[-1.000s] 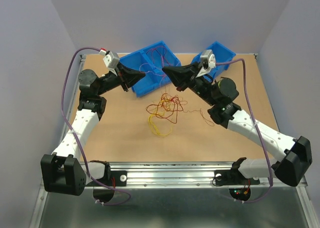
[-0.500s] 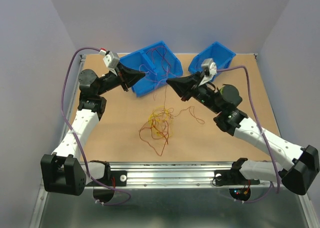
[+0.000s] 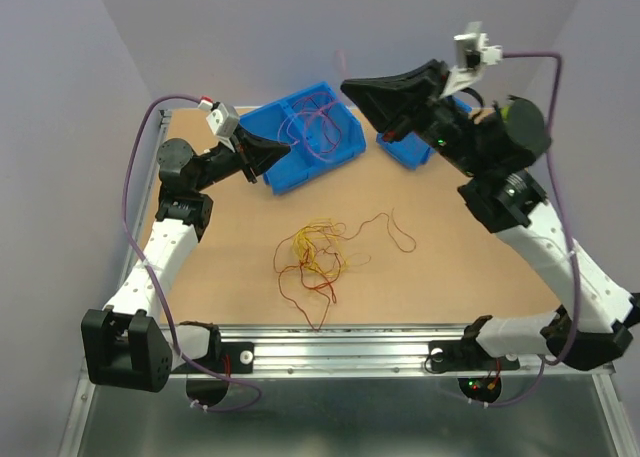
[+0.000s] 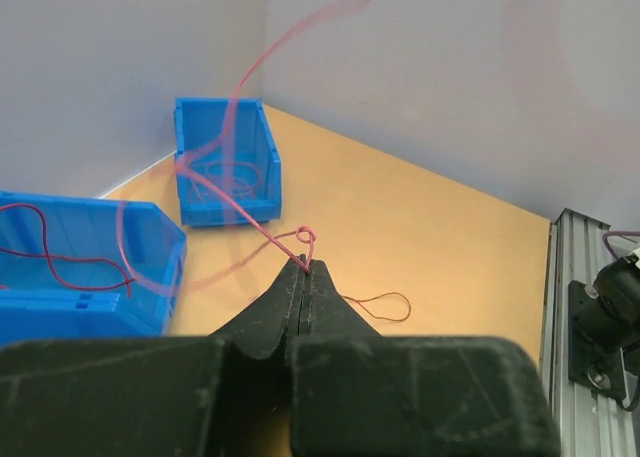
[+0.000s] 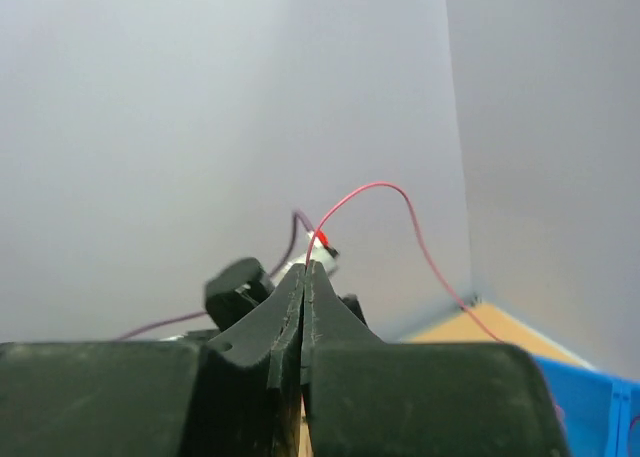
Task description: Untangle the cables
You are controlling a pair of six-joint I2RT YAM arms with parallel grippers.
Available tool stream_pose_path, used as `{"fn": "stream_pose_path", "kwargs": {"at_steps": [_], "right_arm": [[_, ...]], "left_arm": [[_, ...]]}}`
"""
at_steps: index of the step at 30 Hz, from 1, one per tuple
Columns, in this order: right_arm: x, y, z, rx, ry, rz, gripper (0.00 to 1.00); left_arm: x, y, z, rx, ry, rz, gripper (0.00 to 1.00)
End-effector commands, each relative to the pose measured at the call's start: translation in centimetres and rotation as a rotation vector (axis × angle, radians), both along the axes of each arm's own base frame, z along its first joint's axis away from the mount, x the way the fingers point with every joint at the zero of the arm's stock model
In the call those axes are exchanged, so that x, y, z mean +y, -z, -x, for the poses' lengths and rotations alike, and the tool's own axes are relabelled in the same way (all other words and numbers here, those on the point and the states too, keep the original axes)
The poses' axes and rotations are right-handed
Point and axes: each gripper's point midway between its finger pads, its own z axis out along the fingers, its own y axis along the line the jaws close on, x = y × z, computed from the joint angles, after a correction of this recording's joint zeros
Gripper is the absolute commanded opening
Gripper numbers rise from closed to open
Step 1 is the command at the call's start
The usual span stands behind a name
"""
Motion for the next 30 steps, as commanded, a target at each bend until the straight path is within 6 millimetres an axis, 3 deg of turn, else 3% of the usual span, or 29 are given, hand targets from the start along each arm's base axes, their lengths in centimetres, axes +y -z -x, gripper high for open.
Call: {"fn": "stream_pose_path", "kwargs": {"at_steps": [1,5,8,12,21,22,30], "right_arm": [[-0.8,3.5,-0.8,0.041,0.08,0.069,0.01],[-0.8,6.7,-3.6,0.048,0.194,0.127,0.01],[0.4,10.4,-4.1,0.076,0.167,0.2,0.01],[0.3,14.2,-4.9,0.078,0.202,0.231,0.0],[1.4,19.2,-6.8,0.026,0.24,0.247,0.01],[1.7,21.0,-6.8,0.034,0.226,0.267,0.01],[2.4,23.0,-7.8,-0.024,0.241,0.258,0.01]], "left_arm": [[-0.1,-2.1,0.7,-0.087,0.001,0.007,0.0],[-0.2,-1.9,0.5,-0.077,0.004,0.006,0.0],[-0.2,-1.7,0.4,-0.072,0.012,0.004,0.0],[-0.2,-1.6,0.5,-0.076,0.012,0.001,0.0],[-0.5,-0.5,-0.5,-0.048,0.014,-0.008,0.0],[-0.5,-0.4,-0.7,-0.052,0.007,-0.011,0.0],[-1.9,2.5,-3.1,0.021,-0.054,-0.057,0.0]]}}
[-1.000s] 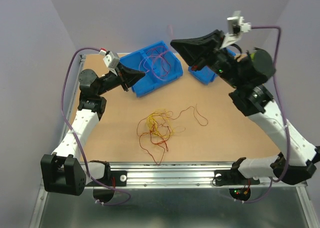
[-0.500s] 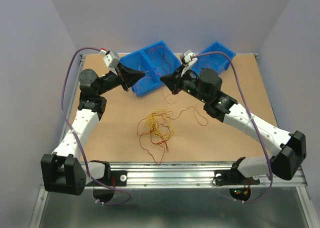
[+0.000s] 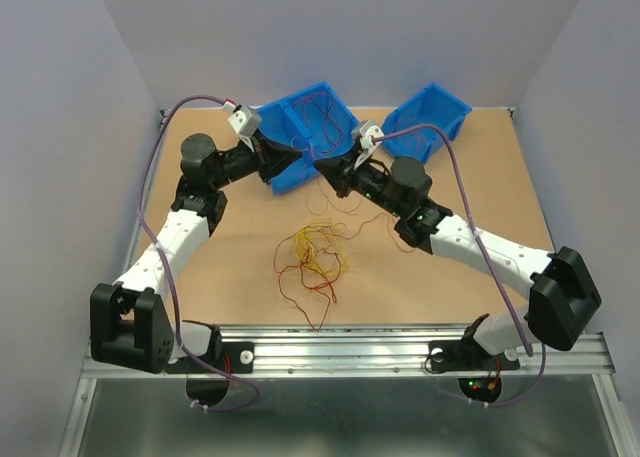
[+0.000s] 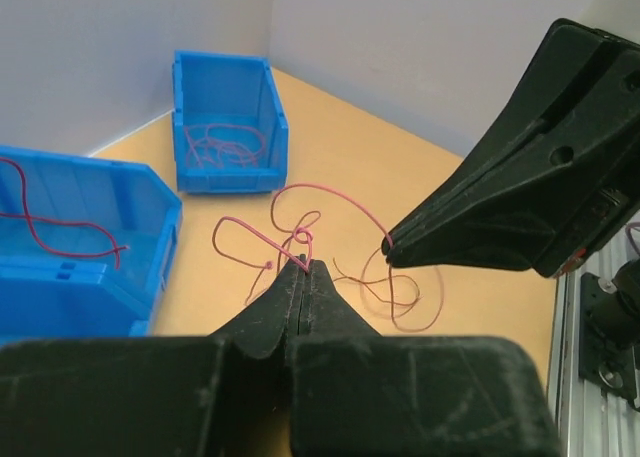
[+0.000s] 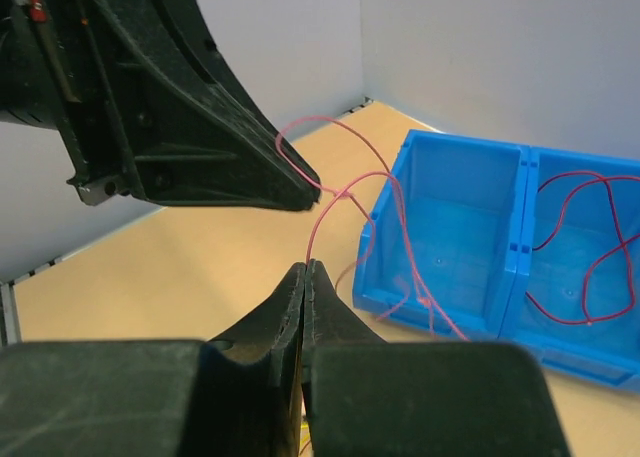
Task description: Untangle the cables
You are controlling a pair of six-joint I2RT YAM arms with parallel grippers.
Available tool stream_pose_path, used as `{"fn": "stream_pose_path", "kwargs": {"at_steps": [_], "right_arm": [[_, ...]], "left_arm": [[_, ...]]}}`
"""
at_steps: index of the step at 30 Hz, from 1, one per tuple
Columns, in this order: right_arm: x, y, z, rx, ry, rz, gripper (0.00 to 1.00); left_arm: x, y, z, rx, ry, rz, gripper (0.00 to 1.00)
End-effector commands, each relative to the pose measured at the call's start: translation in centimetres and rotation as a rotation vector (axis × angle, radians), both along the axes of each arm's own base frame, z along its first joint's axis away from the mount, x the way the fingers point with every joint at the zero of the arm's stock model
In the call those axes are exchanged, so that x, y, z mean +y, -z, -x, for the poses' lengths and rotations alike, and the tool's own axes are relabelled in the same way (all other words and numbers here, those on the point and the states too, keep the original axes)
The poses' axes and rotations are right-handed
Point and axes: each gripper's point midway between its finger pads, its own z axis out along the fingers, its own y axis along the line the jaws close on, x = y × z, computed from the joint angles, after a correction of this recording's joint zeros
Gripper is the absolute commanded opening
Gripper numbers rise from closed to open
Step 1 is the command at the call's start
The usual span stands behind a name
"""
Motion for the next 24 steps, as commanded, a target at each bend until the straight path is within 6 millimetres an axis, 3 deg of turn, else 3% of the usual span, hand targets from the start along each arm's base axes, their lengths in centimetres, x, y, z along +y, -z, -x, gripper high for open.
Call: {"fn": "stream_pose_path", "kwargs": {"at_steps": [1,7,13,24], "right_arm": [[-0.1,-1.4,-0.4,-0.106,0.019,-0.057,0.01],[-0.1,1.1,-1.6,-0.121,0.063,-0.056,0.0],[-0.2,3.2,-2.0,-0.135,0.085,-0.041,0.01],[-1.8,3.8,-3.4,-0.229,0.207,-0.042,0.02]], "left_arm": [[-0.5,-0.9,-1.3,-0.05,-0.037,-0.025,0.0],[-1.0,1.5,-3.3,0.014,-0.095,-0.096,0.0],[-1.3,1.9,-3.9,0.04,-0.096,-0.126,0.0],[-2.7,3.2,-3.6,0.087,-0.028,-0.187,0.0]]}}
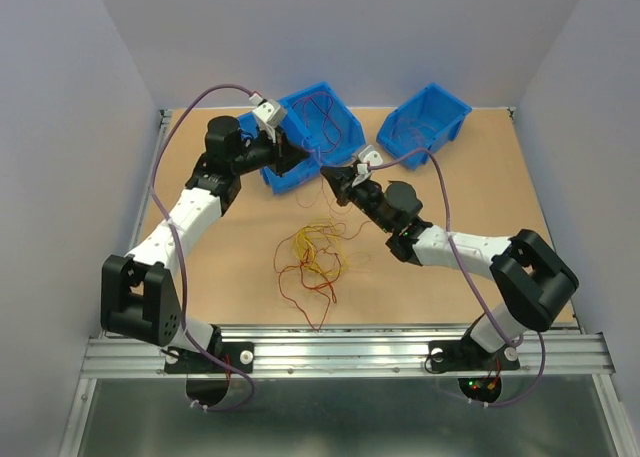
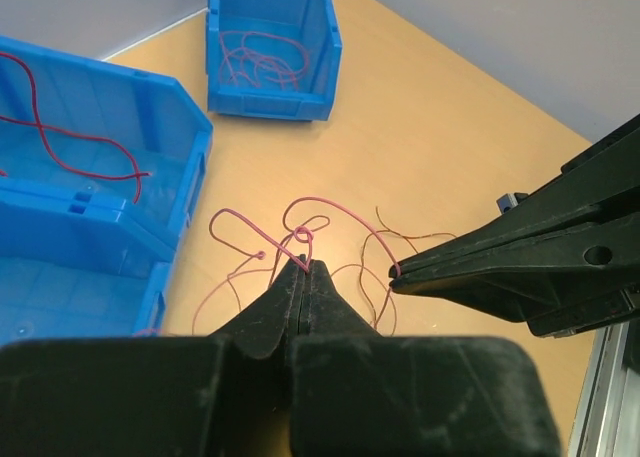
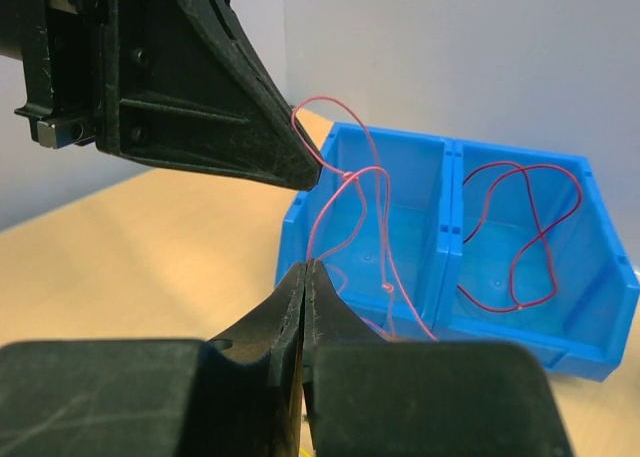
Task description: Untangle the cables
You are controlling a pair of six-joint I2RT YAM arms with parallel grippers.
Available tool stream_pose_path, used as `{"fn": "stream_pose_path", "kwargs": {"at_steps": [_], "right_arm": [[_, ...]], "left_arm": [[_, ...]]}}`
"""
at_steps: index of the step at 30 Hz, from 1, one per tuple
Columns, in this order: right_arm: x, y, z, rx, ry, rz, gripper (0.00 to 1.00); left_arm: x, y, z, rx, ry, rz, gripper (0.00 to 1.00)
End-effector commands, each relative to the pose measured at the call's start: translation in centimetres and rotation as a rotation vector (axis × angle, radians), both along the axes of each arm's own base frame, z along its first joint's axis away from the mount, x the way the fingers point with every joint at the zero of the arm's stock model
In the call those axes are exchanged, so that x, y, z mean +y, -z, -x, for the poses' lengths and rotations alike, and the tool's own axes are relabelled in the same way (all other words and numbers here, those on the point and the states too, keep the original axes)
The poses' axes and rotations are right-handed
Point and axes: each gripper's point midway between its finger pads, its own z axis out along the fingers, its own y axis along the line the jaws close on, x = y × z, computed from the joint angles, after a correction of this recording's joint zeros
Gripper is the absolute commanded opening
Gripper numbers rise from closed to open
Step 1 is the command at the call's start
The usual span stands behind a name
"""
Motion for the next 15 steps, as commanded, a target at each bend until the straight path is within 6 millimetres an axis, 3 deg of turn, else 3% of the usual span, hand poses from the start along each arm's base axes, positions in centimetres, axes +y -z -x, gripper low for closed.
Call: {"fn": "stream_pose_path", "kwargs": {"at_steps": [1,6,15], "right_arm": [[-0.9,-2.5,-0.5,-0.109,0.059,-0.056,0.02],[-0.9,-2.5,-0.7,-0.12,0.069,-0.064,0.03],[-1.3,-2.8,-0.6,-0.137,0.082,-0.076,0.08]], "left_arm": [[-1.1,-1.7,0.3,-0.049,0.064,-0.016,0.0],[-2.0,-1.1,0.6,-0.031,0.099,-0.044,0.0],[-2.4,-1.7,1.4,-0.055,0.122,-0.054,0.0]]}}
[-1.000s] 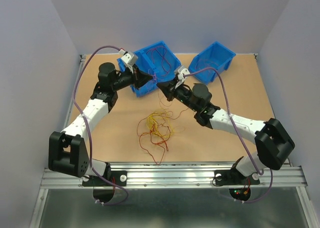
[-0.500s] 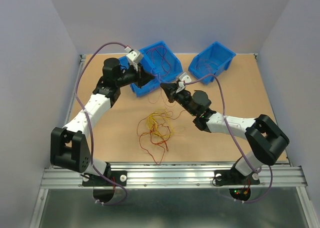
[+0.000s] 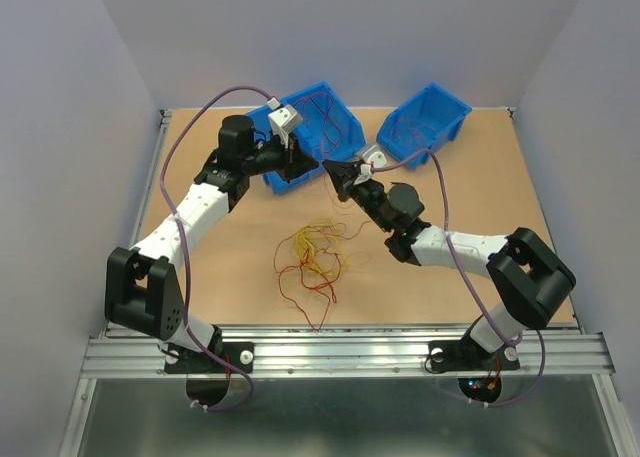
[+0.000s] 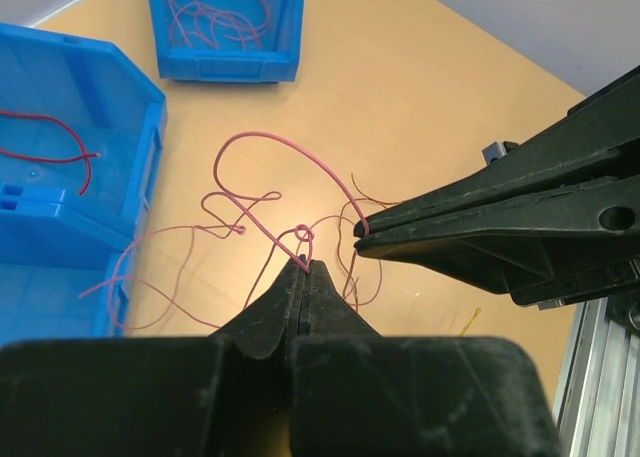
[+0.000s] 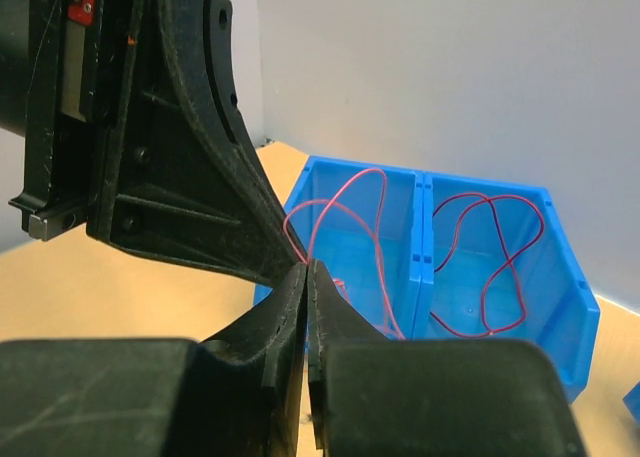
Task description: Untangle the cables
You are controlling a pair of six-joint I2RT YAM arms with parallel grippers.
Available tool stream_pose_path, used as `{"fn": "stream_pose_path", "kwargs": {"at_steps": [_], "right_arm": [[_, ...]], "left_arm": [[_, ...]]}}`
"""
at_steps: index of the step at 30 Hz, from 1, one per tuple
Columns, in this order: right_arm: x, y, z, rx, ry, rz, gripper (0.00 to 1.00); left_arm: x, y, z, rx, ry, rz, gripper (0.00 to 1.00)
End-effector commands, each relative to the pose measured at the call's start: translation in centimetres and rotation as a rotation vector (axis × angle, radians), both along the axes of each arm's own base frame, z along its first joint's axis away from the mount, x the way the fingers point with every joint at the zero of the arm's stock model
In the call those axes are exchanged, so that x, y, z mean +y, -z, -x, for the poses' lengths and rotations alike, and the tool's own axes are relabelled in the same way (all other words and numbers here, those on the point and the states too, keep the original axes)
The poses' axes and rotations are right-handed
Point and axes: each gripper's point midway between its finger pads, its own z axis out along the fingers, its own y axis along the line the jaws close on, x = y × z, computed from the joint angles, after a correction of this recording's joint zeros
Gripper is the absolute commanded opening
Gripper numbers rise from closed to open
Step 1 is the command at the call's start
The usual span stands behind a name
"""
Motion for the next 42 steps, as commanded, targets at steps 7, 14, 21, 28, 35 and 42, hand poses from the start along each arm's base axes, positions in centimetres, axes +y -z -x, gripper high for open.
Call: {"fn": "stream_pose_path", "kwargs": {"at_steps": [7,14,21,28,35,42], "right_arm": [[-0.5,-1.0,0.1,-0.064,0.022,-0.029,0.08],[-0.3,-0.4,0.0,-0.066,0.016,-0.009,0.13],[0.0,0.3,-0.1,-0.075,0.012,0.023,0.19],[-0.3,0.6,-0.3,-0.07,0.028,0.028,0.38],[-0.6,1.6,-0.2,-0.038,0.034,0.025,0.69],[-0.7,4.7,-1.6,0.06,0.022,0.014,0.87]], "left_arm": [[-0.3,-3.9,0.7,-0.113,0.042,0.024,0.0],[-0.4,-4.1,1.1,-0.121,0.05,0.026,0.0],[-0.4,-4.5,1.6,-0.138,0.057,0.027,0.0],[-0.4,-4.6,1.7,-0.146,0.057,0.023,0.0],[-0.3,-4.5,1.4,-0.147,0.045,0.016,0.0],[-0.2,-3.8,0.6,-0.138,0.014,0.002,0.0]]}}
